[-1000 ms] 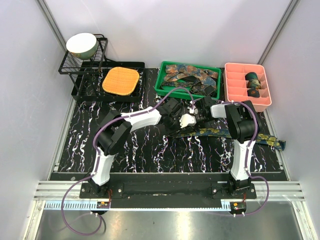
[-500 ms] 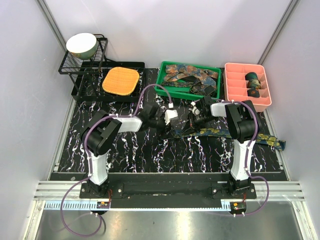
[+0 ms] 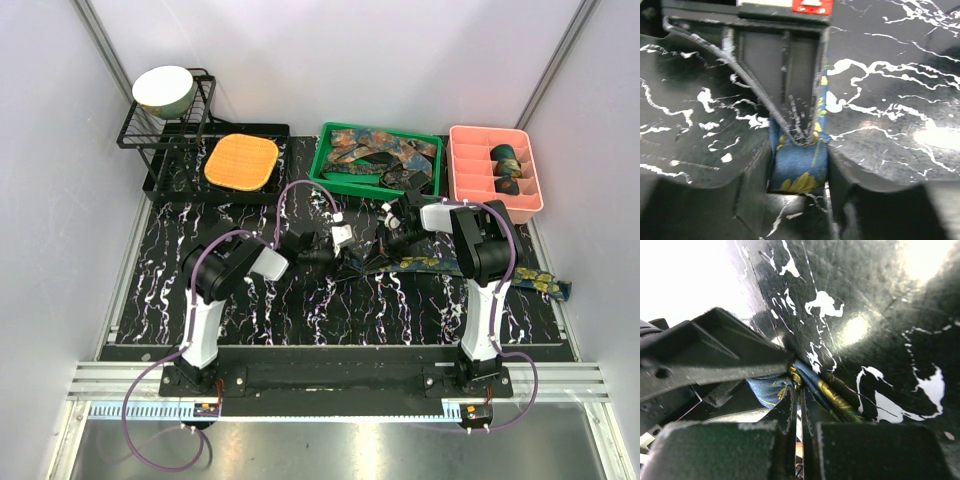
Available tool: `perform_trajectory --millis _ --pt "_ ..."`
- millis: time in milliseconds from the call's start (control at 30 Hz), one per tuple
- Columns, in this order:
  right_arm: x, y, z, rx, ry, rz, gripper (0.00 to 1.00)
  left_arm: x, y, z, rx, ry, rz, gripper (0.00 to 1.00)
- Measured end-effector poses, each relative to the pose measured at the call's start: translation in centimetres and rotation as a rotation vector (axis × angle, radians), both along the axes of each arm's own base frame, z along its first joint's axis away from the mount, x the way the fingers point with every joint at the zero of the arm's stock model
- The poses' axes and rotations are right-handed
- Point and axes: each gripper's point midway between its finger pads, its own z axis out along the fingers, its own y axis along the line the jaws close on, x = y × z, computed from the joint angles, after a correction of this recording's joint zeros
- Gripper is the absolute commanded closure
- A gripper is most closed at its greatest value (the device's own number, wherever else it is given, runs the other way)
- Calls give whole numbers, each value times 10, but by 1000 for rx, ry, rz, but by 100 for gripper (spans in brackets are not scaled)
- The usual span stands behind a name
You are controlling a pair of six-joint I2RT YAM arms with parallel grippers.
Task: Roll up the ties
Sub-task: Roll the tie at the center of the board.
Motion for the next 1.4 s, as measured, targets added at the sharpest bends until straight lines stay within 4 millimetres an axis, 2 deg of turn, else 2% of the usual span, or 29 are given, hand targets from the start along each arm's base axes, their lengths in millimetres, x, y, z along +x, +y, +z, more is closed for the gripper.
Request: perform_trajectory --millis 167,267,467,567,600,700,833,1033,1167,1400 --pt "0 -1 0 -14 6 -3 100 -2 -2 -1 9 12 -6 60" --pt "1 -1 0 -22 8 -4 100 -1 -5 -2 36 8 -16 64" --pt "3 -4 1 -31 13 -11 100 1 -8 -3 184 -8 -24 71" --pt "3 -4 1 -28 12 -9 90 0 -7 -3 267 -32 -31 75" --pt "3 -3 2 -25 12 -8 83 0 -6 -3 295 -38 -35 76" --pt "3 -1 3 -16 10 -3 75 1 -3 -4 364 -63 -51 81" --pt "5 -2 7 -3 2 4 74 0 1 -4 421 -88 -81 85" --pt "9 -6 16 40 -20 20 62 -2 8 -4 498 -70 -101 84" --pt "7 -2 22 97 -14 19 59 -1 9 -4 525 -50 -110 84" --pt "6 7 35 175 -20 9 59 -2 9 -4 546 -42 -117 83"
